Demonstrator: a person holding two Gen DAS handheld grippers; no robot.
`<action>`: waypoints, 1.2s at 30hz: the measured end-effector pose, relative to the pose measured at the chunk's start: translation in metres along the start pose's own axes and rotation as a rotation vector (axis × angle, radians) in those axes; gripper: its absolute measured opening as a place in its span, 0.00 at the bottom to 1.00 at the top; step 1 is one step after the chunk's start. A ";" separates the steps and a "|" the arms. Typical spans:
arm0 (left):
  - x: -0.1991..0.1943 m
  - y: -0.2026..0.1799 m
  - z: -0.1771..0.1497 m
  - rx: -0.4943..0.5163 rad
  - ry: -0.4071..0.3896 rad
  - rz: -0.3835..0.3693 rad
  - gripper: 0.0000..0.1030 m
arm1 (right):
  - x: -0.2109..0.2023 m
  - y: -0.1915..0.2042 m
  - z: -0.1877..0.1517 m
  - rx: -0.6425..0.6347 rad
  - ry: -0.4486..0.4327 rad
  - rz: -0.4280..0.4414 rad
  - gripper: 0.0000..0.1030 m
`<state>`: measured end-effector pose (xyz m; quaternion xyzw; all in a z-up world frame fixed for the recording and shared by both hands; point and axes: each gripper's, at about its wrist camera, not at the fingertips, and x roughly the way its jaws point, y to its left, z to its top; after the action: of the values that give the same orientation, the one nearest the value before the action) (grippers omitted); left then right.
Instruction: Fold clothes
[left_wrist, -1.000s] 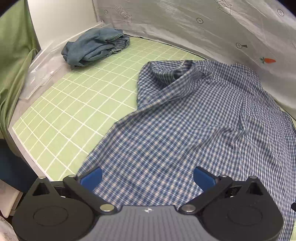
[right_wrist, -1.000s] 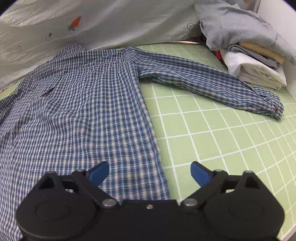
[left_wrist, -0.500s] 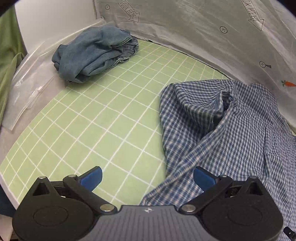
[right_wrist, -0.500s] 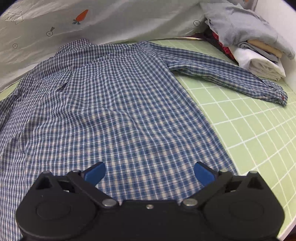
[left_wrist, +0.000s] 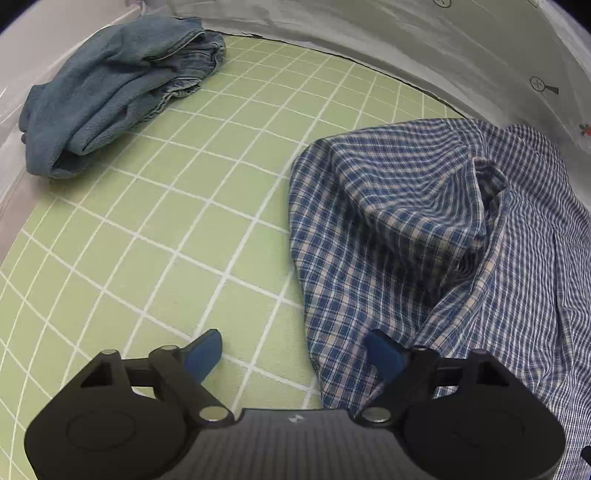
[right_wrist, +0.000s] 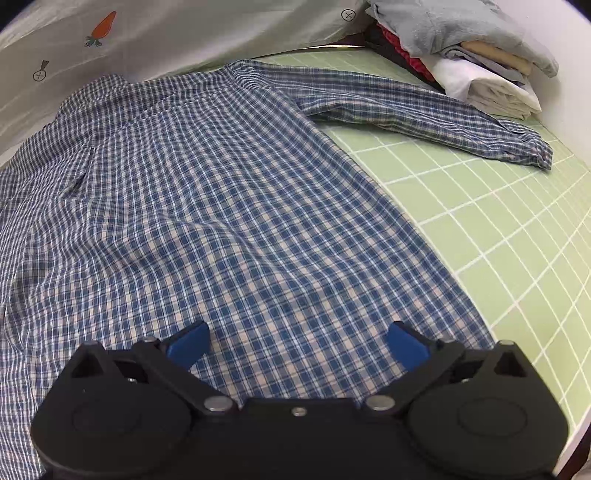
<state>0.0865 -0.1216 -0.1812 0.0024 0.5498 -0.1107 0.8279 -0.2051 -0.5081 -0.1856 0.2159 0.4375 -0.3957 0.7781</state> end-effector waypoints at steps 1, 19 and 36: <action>-0.001 -0.002 -0.001 0.009 -0.008 -0.004 0.77 | 0.000 0.000 0.000 0.002 -0.001 -0.001 1.00; -0.016 0.028 0.003 -0.098 -0.046 -0.052 0.02 | 0.004 0.008 0.000 -0.034 -0.036 0.026 1.00; -0.007 0.000 -0.004 -0.022 -0.036 -0.100 0.25 | 0.005 0.004 0.000 -0.041 -0.050 0.032 1.00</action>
<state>0.0808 -0.1202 -0.1764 -0.0361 0.5355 -0.1460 0.8310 -0.2002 -0.5083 -0.1900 0.1971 0.4225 -0.3795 0.7992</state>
